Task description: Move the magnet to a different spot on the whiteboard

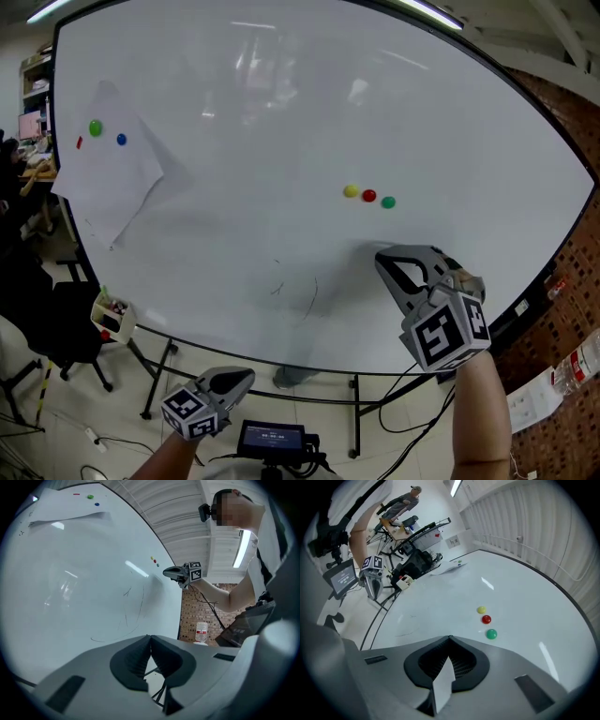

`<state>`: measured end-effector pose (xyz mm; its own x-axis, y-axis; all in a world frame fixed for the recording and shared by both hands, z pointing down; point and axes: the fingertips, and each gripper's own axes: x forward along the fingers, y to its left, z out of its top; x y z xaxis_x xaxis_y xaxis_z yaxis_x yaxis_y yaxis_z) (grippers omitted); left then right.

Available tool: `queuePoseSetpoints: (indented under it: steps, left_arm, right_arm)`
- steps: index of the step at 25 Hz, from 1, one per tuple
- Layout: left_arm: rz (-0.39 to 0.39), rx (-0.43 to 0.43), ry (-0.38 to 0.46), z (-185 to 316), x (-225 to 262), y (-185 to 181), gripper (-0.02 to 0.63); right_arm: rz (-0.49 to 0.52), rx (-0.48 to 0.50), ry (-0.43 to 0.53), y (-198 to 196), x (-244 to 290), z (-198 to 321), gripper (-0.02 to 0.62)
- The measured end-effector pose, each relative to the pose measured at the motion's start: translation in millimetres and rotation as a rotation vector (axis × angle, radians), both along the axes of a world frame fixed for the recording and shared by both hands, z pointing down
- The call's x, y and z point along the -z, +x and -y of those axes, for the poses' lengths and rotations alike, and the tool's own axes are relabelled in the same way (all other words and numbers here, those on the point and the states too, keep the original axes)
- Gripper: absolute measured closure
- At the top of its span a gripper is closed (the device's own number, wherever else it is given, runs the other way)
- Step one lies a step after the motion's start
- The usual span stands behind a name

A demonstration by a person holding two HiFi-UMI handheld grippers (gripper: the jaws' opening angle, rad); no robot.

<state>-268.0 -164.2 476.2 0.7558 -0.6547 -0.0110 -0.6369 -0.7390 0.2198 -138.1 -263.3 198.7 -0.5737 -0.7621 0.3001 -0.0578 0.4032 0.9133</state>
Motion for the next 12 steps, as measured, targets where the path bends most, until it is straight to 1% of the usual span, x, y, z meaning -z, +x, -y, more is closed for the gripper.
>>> queuePoseSetpoints:
  steps: [3, 5, 12]
  left_arm:
    - [-0.017, 0.021, 0.018, 10, 9, 2, 0.568]
    - [-0.018, 0.012, 0.027, 12, 12, 4, 0.569]
    - [-0.050, 0.000, 0.015, 17, 8, 8, 0.569]
  right_arm:
    - [-0.034, -0.028, 0.033, -2, 15, 10, 0.561]
    - [-0.052, -0.043, 0.061, -4, 24, 14, 0.560]
    - [-0.097, -0.080, 0.146, -6, 47, 16, 0.531]
